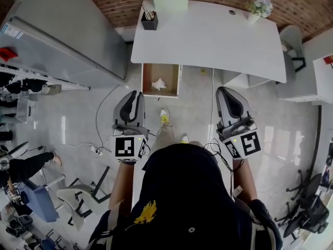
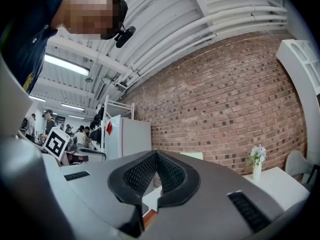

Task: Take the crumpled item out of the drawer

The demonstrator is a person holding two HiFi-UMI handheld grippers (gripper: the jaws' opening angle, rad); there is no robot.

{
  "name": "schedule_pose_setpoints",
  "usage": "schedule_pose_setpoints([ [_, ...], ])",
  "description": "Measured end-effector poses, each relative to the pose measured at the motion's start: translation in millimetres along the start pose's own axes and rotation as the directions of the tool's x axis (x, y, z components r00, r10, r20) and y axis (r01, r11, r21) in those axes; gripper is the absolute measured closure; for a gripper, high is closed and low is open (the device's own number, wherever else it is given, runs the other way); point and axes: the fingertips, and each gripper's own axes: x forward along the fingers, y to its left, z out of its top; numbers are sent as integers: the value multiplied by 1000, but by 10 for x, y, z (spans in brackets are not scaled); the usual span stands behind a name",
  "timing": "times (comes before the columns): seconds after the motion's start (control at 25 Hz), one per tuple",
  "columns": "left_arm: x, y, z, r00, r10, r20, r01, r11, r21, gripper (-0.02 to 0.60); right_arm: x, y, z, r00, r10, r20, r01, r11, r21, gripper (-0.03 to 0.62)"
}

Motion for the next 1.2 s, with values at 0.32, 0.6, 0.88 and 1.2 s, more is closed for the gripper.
schedule_pose_setpoints([
  [0.32,388,792,-263,999,-22,-26,21,999,-49,517,901,61,-25,999,-36,-27,35,999,-27,566],
  [0.6,804,1248,-507,992,-125,-32,122,988,-91,268,1702,118,-288,992,-94,-87,96,995,17,303],
  [0.88,1071,1303,-1255,963,-227,-147,213,971,-107,268,2032,267,-855,968,-63,-243,66,998,2,301],
  [1.2,1461,1013,-2405,878,-306,-367,290,952,-99,268,2137,149,-1780,901,-9,-434,42,997,67,303],
])
